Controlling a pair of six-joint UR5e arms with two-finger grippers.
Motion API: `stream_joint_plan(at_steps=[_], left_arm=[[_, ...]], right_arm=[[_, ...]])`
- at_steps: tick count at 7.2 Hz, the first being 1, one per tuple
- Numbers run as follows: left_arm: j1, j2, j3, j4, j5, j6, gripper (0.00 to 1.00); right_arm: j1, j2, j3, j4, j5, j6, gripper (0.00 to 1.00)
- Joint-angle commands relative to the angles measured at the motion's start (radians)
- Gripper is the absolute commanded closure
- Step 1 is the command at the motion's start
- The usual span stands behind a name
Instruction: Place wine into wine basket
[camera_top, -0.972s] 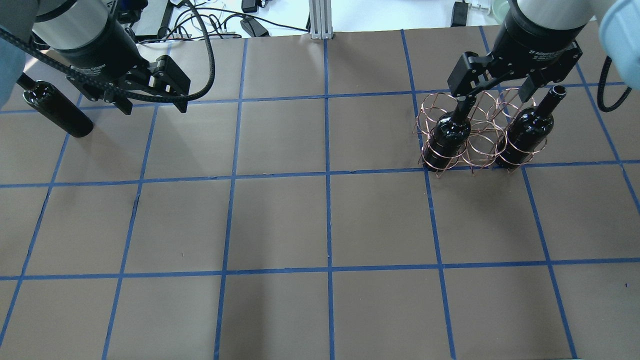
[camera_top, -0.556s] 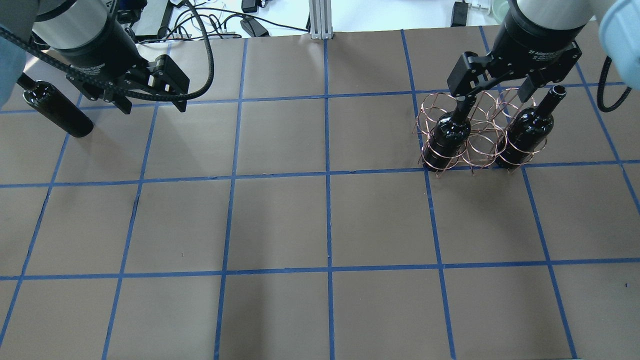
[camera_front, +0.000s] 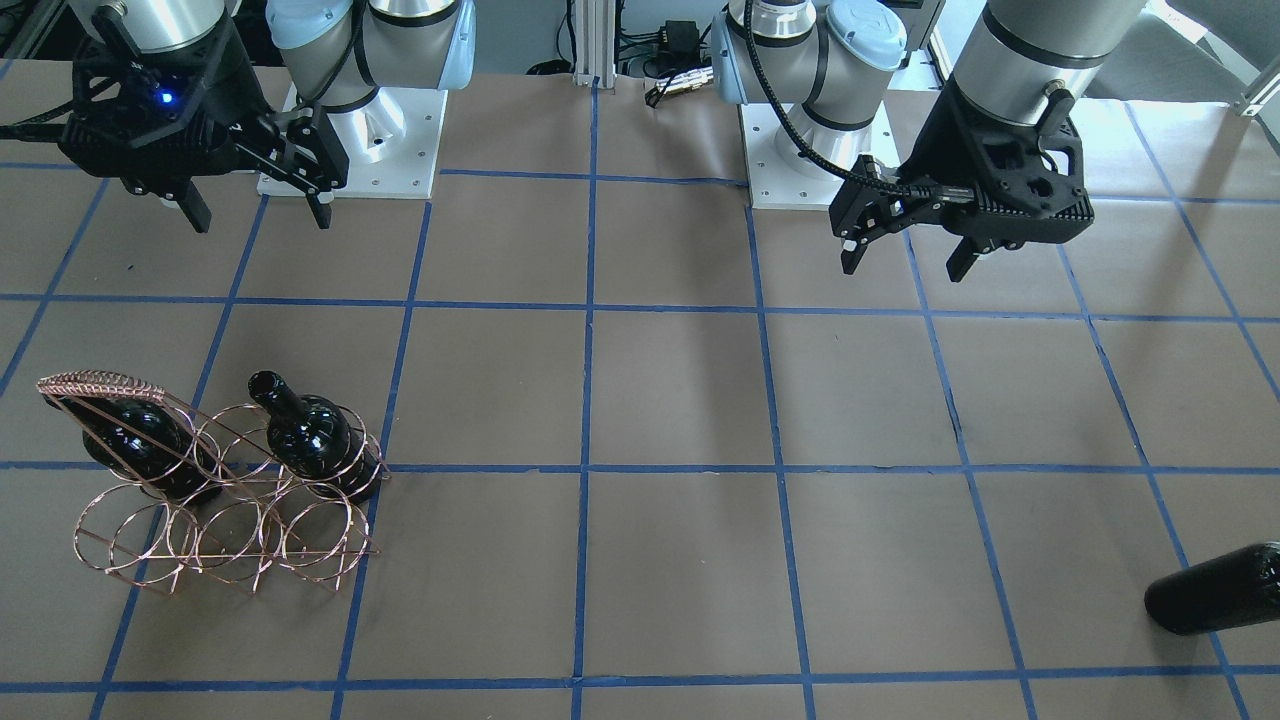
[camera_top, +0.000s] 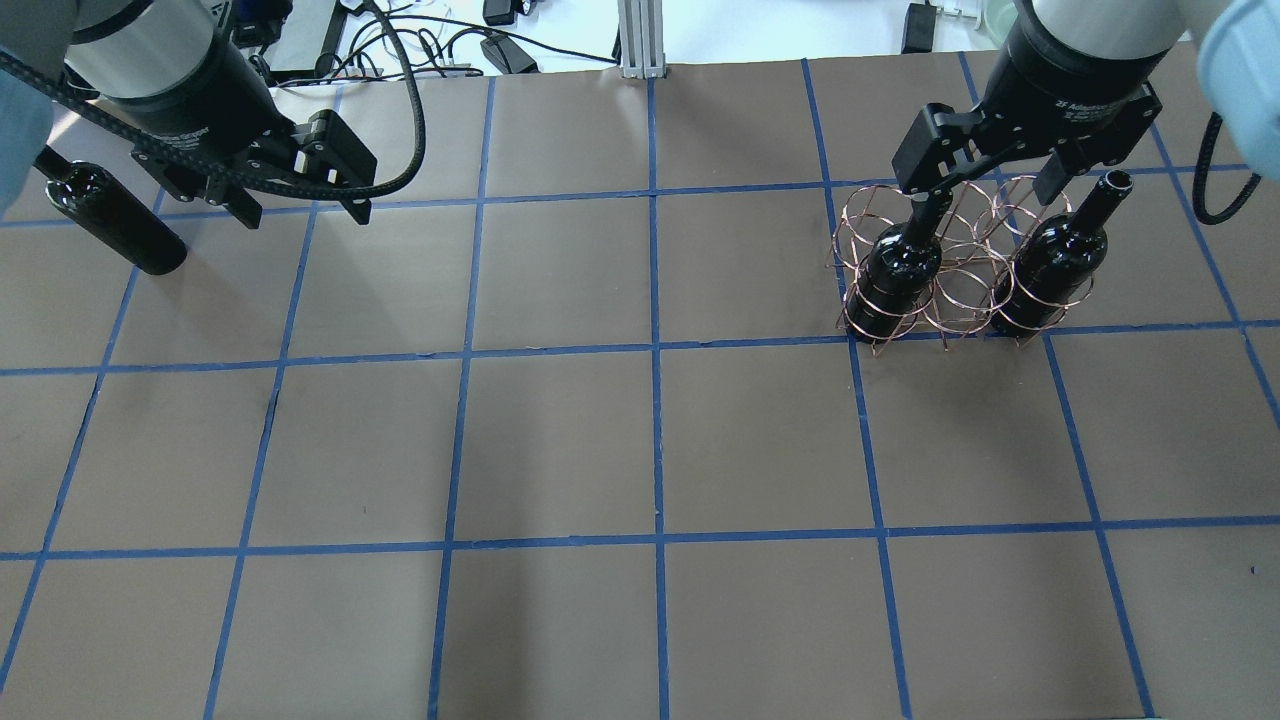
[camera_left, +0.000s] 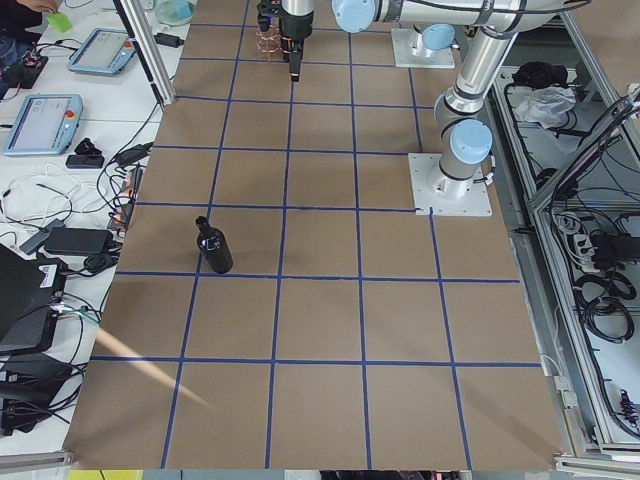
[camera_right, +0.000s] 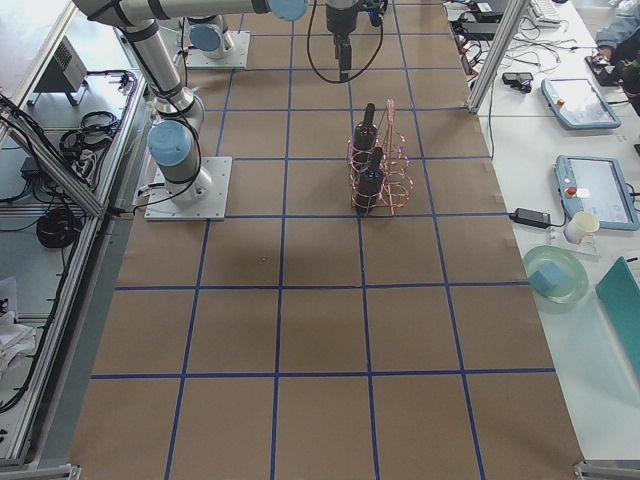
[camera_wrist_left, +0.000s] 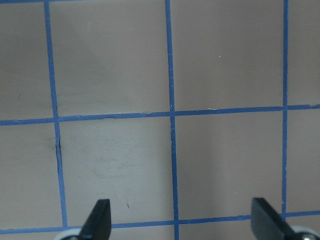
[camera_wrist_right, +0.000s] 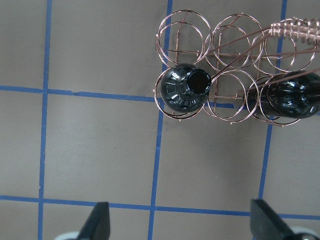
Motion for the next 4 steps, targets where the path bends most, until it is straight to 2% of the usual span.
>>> stream_joint_plan(at_steps=[1,4], left_arm=[[0.025,-0.008,0.000,0.004,-0.003,0.002,0.00],[0.146,-0.026,0.020,0.032,-0.008,0.098,0.00]], right_arm=[[-0.002,-0.001,0.000,0.000,-0.003,0.000,0.00],[-0.005,0.001,-0.002,-0.004,0.003,0.002,0.00]])
